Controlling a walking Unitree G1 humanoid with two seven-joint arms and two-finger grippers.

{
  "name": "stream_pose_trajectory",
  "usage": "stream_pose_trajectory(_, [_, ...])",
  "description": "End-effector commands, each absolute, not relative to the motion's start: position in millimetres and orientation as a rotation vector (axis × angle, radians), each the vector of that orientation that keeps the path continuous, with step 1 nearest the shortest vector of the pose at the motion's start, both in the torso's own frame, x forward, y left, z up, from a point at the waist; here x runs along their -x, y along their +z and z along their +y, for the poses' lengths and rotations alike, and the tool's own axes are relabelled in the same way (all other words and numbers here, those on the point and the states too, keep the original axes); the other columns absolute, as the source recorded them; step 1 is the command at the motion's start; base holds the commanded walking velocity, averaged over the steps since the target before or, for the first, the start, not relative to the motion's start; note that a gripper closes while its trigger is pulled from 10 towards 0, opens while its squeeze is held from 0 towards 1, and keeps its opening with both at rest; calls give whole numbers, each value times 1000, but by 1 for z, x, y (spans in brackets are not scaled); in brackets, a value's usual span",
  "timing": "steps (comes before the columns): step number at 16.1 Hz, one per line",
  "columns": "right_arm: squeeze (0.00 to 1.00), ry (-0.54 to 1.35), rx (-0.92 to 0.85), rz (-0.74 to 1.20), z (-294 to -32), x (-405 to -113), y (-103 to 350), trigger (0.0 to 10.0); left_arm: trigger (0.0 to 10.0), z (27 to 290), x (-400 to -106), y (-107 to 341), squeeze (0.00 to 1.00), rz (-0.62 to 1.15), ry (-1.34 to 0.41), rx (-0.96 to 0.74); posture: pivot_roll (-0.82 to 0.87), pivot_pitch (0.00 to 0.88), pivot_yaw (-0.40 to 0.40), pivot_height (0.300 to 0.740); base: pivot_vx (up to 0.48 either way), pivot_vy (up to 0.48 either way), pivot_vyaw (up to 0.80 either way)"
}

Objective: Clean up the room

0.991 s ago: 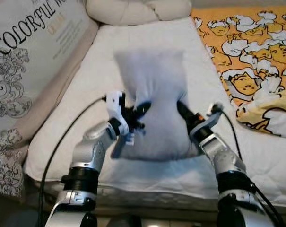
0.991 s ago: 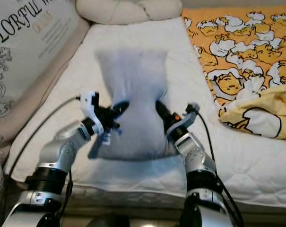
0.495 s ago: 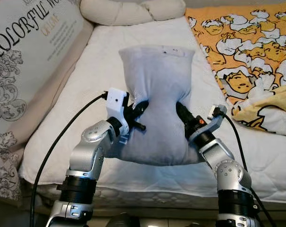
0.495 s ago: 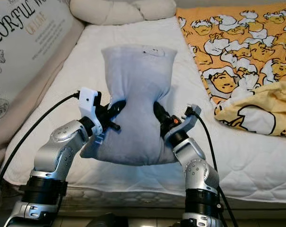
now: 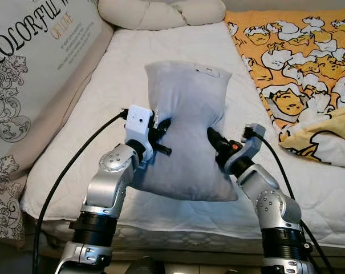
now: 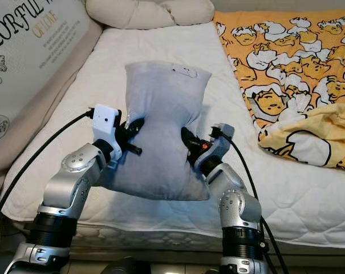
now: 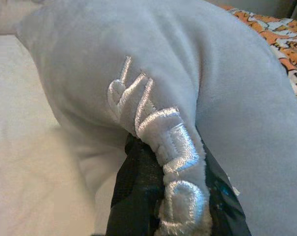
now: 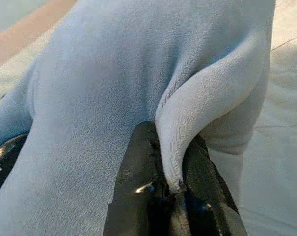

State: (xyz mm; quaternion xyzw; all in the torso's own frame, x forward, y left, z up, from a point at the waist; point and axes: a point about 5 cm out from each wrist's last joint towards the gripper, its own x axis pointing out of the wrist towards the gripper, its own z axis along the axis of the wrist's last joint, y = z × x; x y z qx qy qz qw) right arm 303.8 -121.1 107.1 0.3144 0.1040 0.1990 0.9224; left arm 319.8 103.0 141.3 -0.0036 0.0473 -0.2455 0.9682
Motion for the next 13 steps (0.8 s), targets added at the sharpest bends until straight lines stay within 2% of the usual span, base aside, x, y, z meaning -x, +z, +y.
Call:
stream_pose_trajectory(1, [0, 426, -640, 202, -115, -304, 111, 10000, 10000, 100, -322, 148, 0, 64, -505, -14, -52, 0, 71, 740, 0, 0, -775])
stream_pose_trajectory(3, [0, 411, -642, 191, -117, -305, 112, 10000, 10000, 101, -322, 147, 0, 69, -501, -24, -56, 0, 74, 740, 0, 137, -781])
stream_pose_trajectory(12, [0, 409, -610, 199, -116, -311, 114, 10000, 10000, 105, -331, 149, 0, 64, -459, -41, -50, 0, 56, 740, 0, 329, 0])
stream_pose_trajectory(13, [0, 409, -611, 200, -116, -311, 114, 10000, 10000, 106, -332, 149, 0, 64, -457, -44, -50, 0, 58, 740, 0, 371, -544])
